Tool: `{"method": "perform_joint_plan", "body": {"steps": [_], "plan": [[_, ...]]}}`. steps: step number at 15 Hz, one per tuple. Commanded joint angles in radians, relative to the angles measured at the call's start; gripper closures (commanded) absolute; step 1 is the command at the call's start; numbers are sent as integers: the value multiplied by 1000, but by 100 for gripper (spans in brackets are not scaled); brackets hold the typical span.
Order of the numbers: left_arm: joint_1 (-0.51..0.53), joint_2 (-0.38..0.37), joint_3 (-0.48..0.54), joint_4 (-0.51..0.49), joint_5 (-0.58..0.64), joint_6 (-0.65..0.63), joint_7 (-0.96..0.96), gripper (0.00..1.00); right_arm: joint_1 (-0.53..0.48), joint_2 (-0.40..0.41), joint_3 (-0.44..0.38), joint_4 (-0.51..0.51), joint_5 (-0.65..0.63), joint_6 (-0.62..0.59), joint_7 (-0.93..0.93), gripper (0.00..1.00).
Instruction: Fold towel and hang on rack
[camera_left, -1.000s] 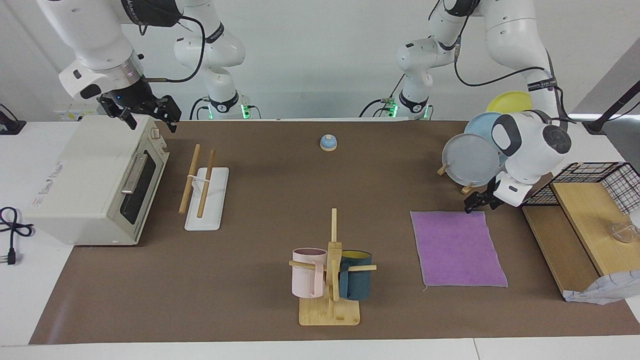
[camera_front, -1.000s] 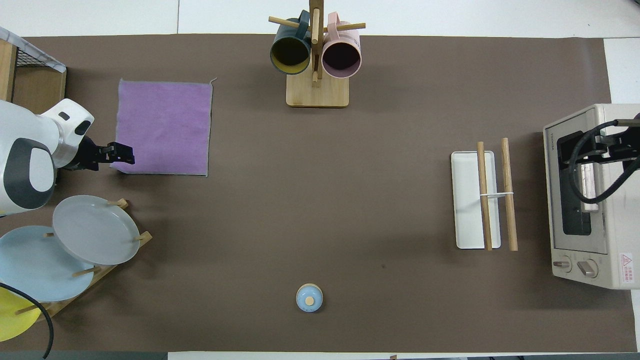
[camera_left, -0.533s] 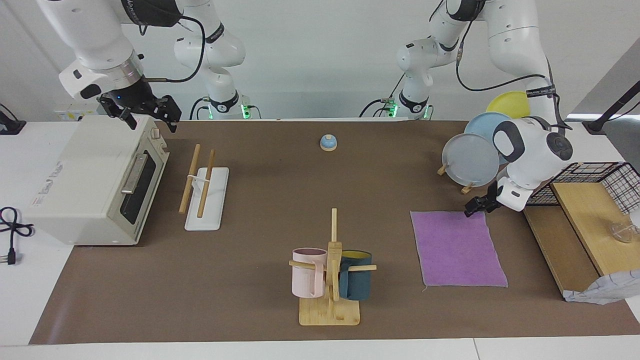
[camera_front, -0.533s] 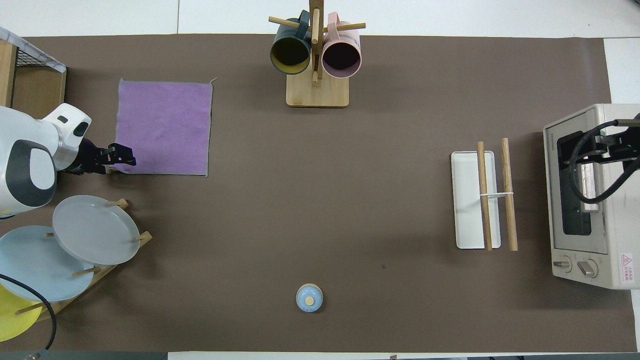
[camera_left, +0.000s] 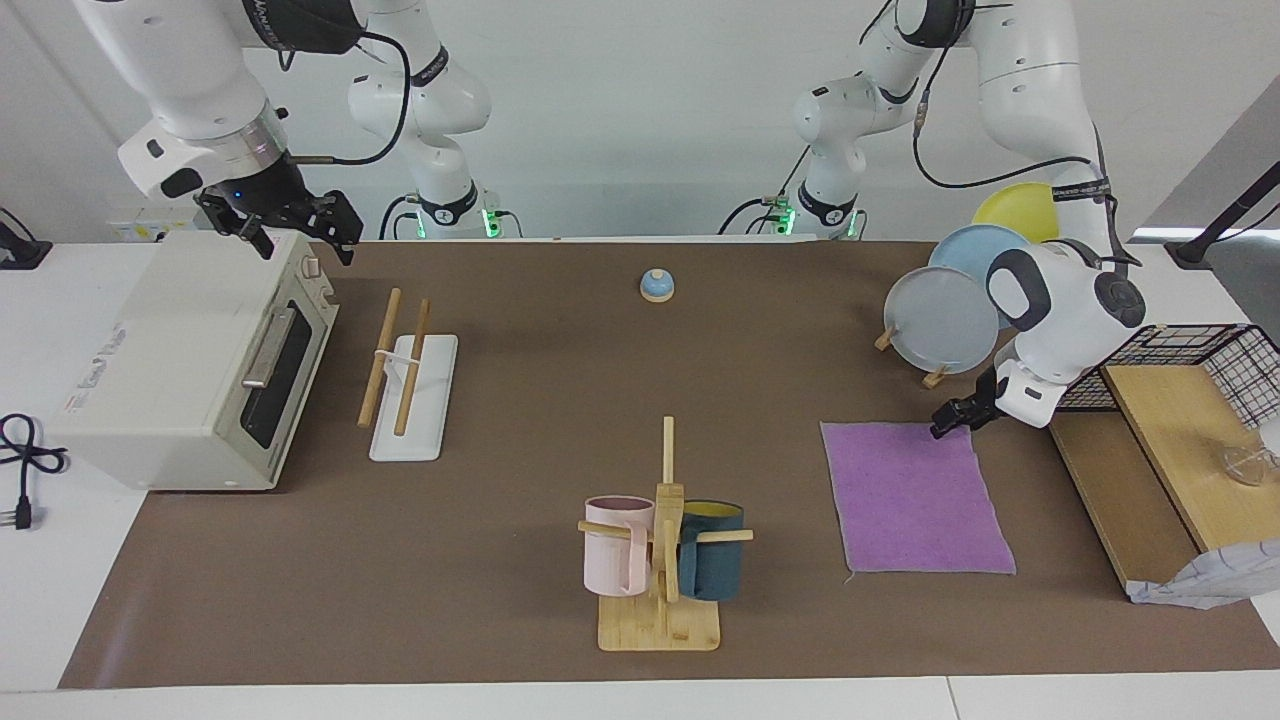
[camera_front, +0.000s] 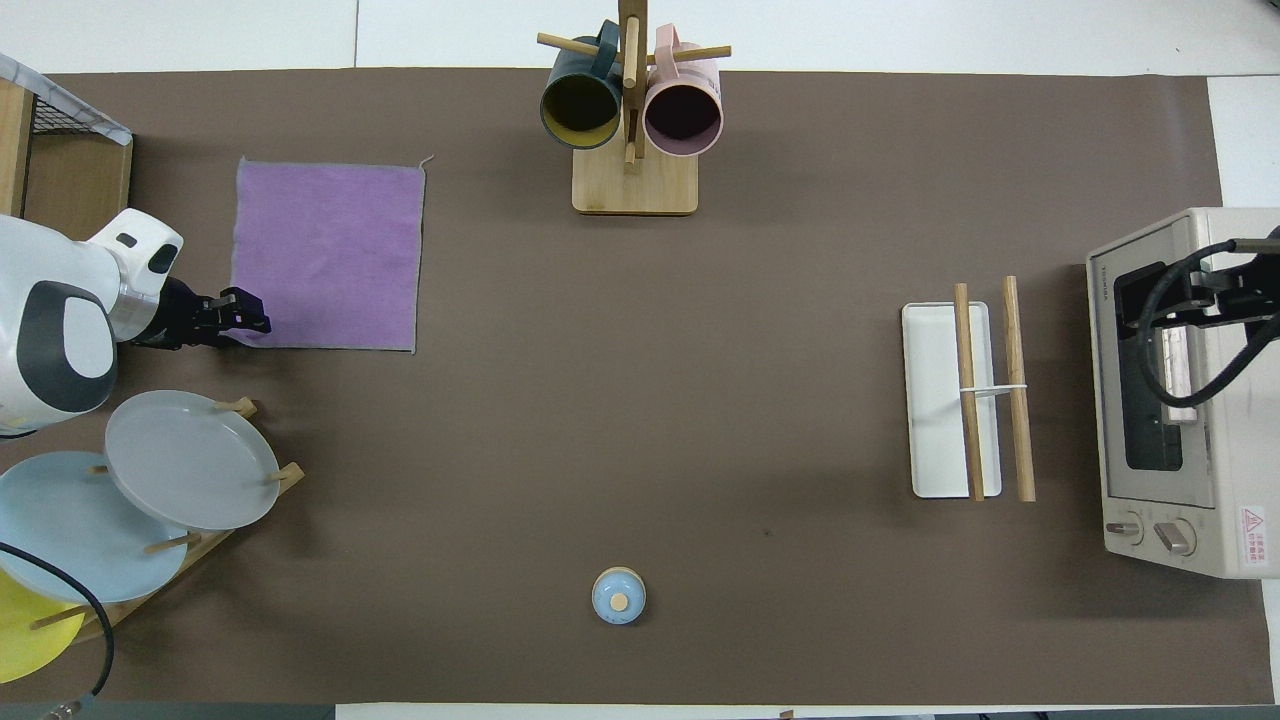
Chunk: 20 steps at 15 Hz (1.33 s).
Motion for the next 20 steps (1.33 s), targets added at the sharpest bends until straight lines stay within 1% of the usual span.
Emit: {"method": "perform_joint_plan", "body": {"steps": [1, 10, 12, 14, 15, 16, 20], "plan": [[7, 7, -2, 1, -14, 21, 0, 49, -12, -14, 4, -15, 19, -12, -13, 0], [9, 10, 0, 8, -10, 35, 7, 50, -12, -14, 4, -15, 19, -12, -13, 0], [15, 10, 0, 7, -10, 35, 9, 60, -12, -14, 4, -15, 19, -12, -13, 0], [17, 10, 0, 7, -10, 35, 12, 75, -12, -14, 4, -15, 20, -12, -14, 0], [17, 10, 0, 7, -8, 34, 12, 86, -12, -14, 4, -15, 19, -12, -13, 0], [17, 10, 0, 7, -8, 31, 15, 100, -12, -14, 4, -15, 19, -12, -13, 0], [13, 10, 0, 7, 0, 34, 88, 100, -12, -14, 4, -13, 19, -12, -13, 0]]}}
